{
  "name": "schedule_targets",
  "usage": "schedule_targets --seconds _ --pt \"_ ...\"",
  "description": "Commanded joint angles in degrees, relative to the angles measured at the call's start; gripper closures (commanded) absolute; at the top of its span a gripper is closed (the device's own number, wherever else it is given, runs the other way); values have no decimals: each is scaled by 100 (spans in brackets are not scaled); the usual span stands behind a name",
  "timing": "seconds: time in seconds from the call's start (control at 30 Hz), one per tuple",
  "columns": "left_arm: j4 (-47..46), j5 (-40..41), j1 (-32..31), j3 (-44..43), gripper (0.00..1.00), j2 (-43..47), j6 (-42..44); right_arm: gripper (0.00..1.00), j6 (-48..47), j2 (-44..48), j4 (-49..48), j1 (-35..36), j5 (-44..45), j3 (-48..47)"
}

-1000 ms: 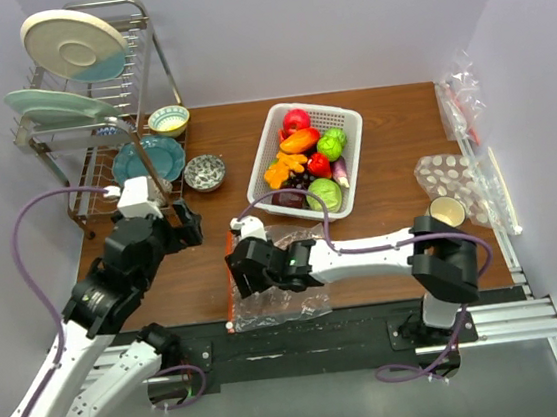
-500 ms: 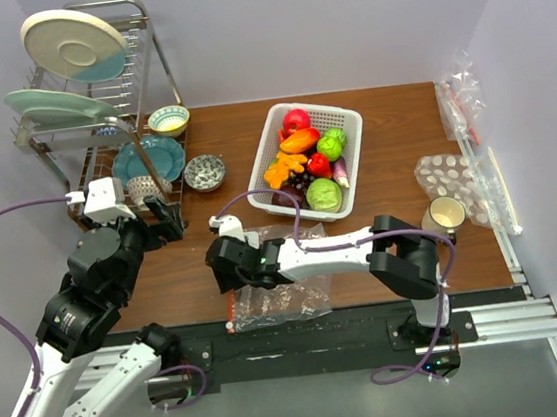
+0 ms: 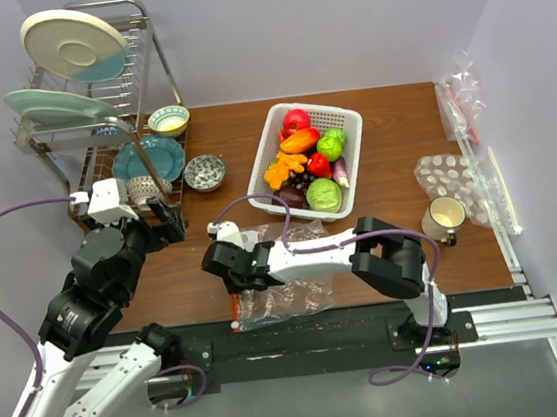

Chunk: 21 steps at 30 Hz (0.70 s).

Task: Place the food in the zip-top bag and seal the zipper
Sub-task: Pick up the zipper food storage bag at the center of the board.

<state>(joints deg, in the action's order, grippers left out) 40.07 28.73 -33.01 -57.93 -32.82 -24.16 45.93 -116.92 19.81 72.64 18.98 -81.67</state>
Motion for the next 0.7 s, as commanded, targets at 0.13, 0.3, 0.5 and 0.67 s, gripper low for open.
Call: schedule_targets --seconds 0.13,0.3,0.5,0.67 --pt "-123 -419 32 80 0 -154 96 100 -111 1706 -127 22 254 562" --pt "-175 -1132 32 133 0 -497 -150 100 -102 3504 -634 -13 606 1808" --pt "-693 -2572 32 204 3 -795 -282 100 -14 5615 -1576 -153 932 3392" --pt "-1597 -4417 32 448 0 -1112 -351 100 -120 6304 -1314 -206 1072 3675"
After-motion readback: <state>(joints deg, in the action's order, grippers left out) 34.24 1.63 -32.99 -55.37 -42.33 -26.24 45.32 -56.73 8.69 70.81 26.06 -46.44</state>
